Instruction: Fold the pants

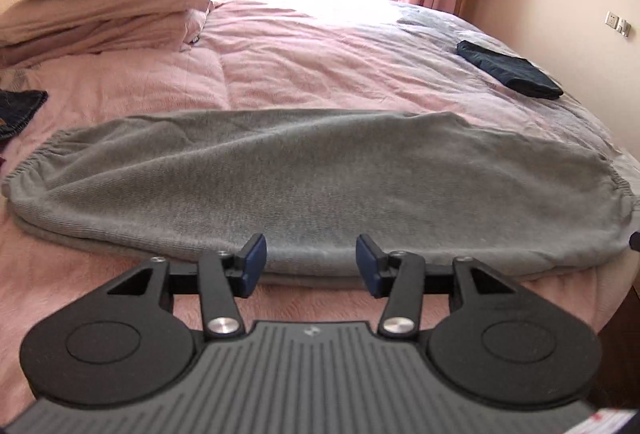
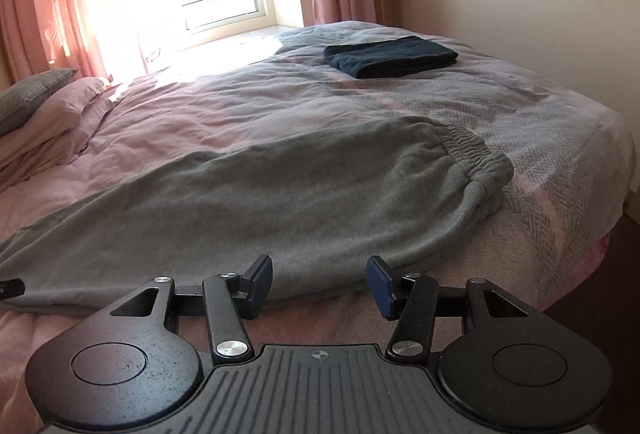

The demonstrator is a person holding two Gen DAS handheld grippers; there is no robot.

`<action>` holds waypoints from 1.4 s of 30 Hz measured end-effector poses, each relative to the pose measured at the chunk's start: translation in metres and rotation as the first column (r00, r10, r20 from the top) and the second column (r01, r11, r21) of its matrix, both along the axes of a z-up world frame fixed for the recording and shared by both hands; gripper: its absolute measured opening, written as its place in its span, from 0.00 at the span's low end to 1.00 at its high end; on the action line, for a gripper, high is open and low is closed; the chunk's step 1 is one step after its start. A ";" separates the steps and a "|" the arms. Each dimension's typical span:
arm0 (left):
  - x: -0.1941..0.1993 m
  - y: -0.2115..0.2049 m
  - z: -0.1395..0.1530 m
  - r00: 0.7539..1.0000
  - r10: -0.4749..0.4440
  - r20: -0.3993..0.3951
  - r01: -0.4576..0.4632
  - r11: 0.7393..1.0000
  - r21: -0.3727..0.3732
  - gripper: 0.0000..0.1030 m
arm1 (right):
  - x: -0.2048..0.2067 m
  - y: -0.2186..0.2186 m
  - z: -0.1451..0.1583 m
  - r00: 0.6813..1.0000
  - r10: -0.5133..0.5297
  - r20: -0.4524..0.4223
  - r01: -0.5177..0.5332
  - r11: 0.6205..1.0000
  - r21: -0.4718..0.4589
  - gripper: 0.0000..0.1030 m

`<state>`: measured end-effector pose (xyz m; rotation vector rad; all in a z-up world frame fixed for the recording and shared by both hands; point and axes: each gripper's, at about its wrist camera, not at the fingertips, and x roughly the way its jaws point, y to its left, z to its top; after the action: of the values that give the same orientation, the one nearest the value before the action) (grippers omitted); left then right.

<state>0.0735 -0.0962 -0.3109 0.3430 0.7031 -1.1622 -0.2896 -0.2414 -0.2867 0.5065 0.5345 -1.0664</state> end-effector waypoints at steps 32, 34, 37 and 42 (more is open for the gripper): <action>-0.032 0.066 0.026 0.997 -0.004 0.080 0.003 1.000 0.012 0.60 | -0.003 0.067 0.009 0.999 0.049 -0.008 -0.049 0.999 0.004 0.60; -0.011 0.067 0.016 0.999 0.032 0.025 -0.033 0.999 0.010 0.58 | 0.000 0.060 0.001 0.999 0.042 -0.019 -0.041 0.999 0.033 0.60; 0.031 0.069 -0.001 0.990 0.108 -0.089 -0.107 0.994 0.015 0.46 | 0.003 0.047 -0.012 0.999 0.029 -0.034 -0.027 0.997 0.077 0.60; 0.115 0.074 -0.016 0.935 0.277 -0.224 -0.288 0.957 -0.019 0.42 | 0.006 0.026 -0.029 0.999 -0.015 -0.047 0.020 0.995 0.102 0.60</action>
<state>0.1885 -0.0222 -0.3271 0.0649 0.8827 -0.9484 -0.2840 -0.2155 -0.3155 0.5789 0.6289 -1.0733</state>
